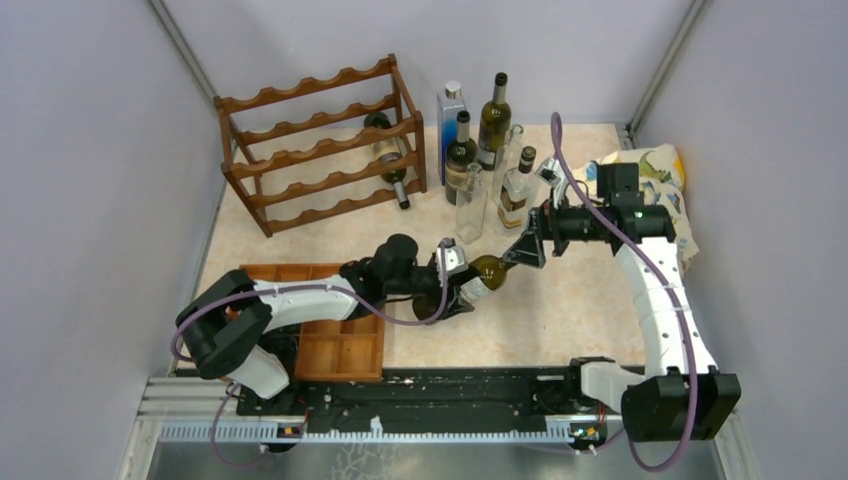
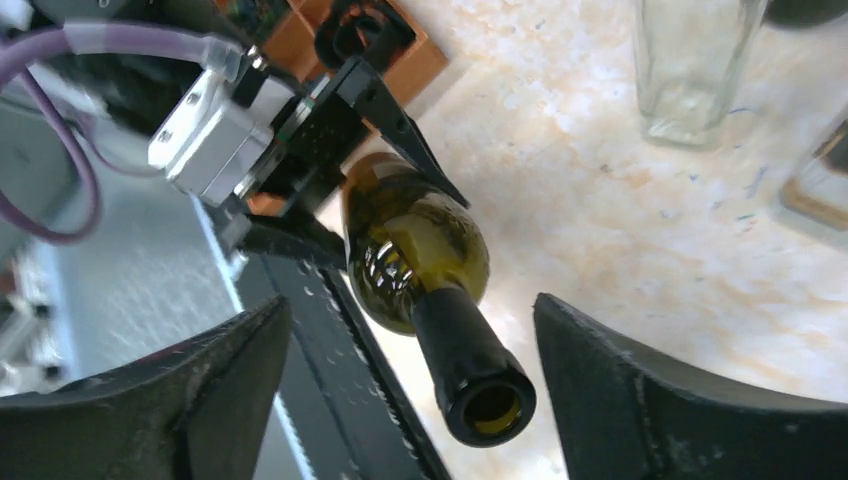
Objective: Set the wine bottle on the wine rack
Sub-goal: Pick up the wine bottle from the center of the board.
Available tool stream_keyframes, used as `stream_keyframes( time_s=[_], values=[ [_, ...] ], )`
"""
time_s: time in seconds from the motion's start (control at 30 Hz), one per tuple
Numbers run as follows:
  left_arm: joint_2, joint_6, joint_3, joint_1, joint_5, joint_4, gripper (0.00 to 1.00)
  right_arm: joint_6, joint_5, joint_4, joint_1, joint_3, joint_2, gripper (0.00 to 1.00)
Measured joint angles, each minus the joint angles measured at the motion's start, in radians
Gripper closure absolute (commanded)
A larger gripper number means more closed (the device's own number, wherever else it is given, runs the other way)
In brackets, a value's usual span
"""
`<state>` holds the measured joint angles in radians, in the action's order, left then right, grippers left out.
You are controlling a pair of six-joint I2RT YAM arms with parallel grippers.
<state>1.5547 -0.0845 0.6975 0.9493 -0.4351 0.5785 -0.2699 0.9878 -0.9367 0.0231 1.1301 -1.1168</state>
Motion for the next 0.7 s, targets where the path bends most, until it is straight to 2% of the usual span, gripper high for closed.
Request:
stream_keyframes(
  time_s=[0.07, 0.1, 0.2, 0.3, 0.47, 0.7],
  values=[
    [-0.014, -0.098, 0.062, -0.001, -0.021, -0.193, 1.00, -0.150, -0.019, -0.113, 0.000, 0.082, -0.024, 0.05],
    [-0.016, -0.115, 0.072, -0.001, -0.023, -0.220, 1.00, -0.210, -0.023, -0.158, 0.000, 0.113, -0.034, 0.05],
    [-0.023, -0.244, 0.170, -0.001, -0.041, -0.435, 1.00, -0.393, -0.045, -0.300, 0.022, 0.183, -0.061, 0.06],
    [-0.023, -0.368, 0.264, -0.001, -0.055, -0.606, 1.00, -0.510, -0.098, -0.410, 0.115, 0.184, -0.079, 0.08],
    [-0.023, -0.550, 0.377, -0.001, -0.081, -0.807, 1.00, -0.561, -0.167, -0.460, 0.238, 0.133, -0.098, 0.14],
    [-0.023, -0.694, 0.455, 0.000, -0.100, -0.961, 1.00, -0.549, -0.262, -0.440, 0.314, 0.071, -0.116, 0.33]
  ],
)
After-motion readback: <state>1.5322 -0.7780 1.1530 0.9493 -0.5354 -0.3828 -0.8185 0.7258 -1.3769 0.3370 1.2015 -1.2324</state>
